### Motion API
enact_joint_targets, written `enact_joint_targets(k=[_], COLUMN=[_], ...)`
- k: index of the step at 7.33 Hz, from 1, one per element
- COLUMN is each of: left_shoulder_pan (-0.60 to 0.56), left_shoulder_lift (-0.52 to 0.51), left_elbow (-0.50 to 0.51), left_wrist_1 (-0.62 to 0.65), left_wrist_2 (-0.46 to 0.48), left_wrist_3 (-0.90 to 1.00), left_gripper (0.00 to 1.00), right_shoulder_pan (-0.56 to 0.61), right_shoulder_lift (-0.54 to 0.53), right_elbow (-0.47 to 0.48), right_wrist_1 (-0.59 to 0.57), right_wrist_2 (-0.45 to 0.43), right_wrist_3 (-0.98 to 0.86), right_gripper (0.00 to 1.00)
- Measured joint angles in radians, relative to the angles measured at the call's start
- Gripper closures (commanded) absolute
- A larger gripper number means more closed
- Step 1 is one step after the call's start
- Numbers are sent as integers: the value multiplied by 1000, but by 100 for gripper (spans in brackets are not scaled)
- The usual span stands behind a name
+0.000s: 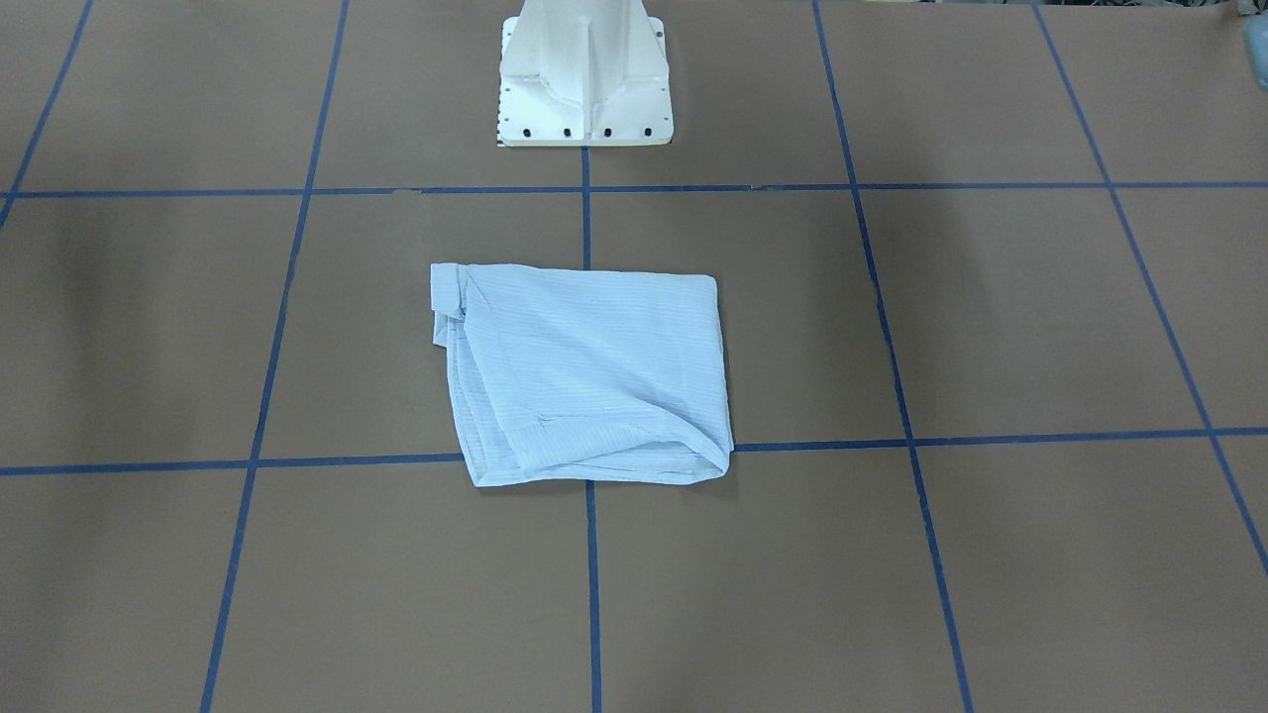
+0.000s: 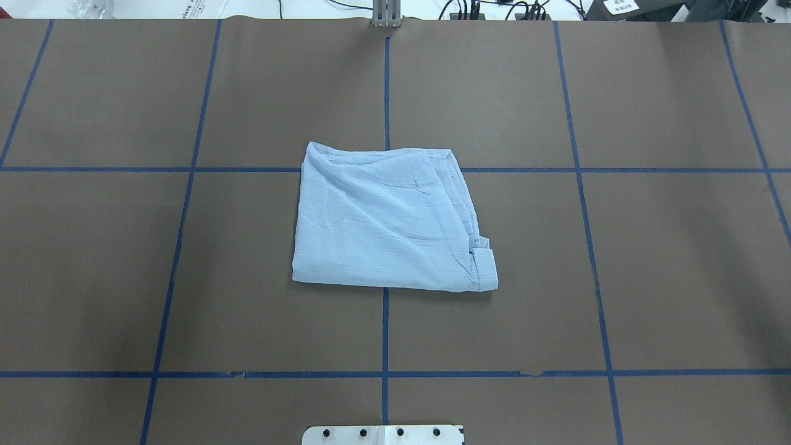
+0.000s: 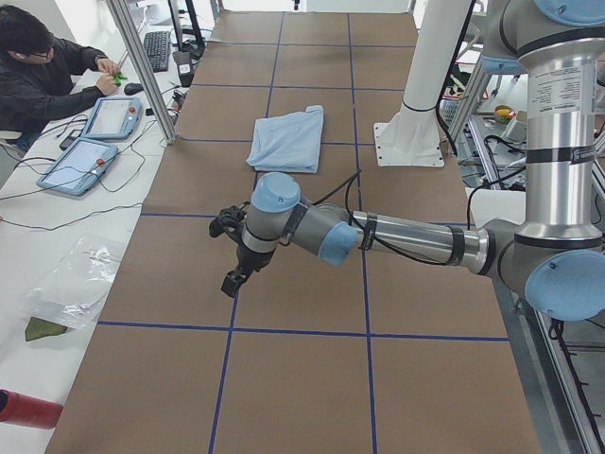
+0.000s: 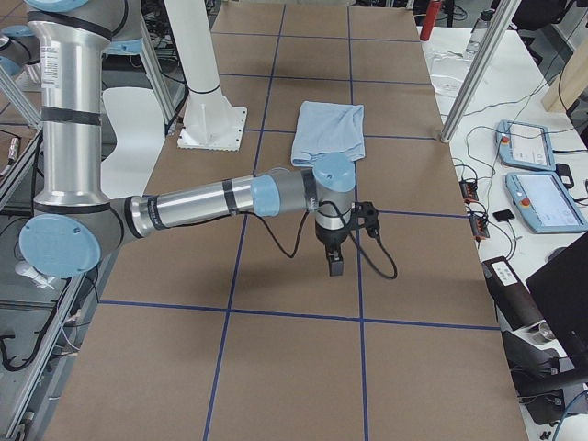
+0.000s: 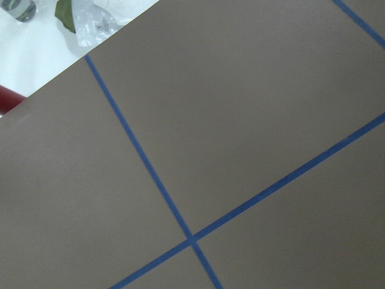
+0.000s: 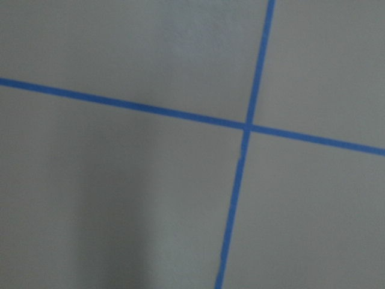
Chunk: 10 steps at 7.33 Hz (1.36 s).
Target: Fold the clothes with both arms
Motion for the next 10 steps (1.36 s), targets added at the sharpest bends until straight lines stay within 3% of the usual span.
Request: enact_joint_targets(k=[3,7,10], left_shoulder_pan=[-91,-98,-77], left_shoulder_lift=[79,138,131], left_elbow=[21,14,-17], left_wrist_1=[82,136,140], left_wrist_2=[-11,-208,-214], left_wrist_3=[11,-47,-84], left_gripper=[0,0,0], right_shoulder_pan=[49,51,51], right_shoulder_lift=[-100,-112,-109], right_elbow=[-3,-1,-2], right_wrist_1=[0,-1,-1], right_wrist_2=[10,23,37], right_wrist_3=[-44,-44,-43], right_gripper=[0,0,0])
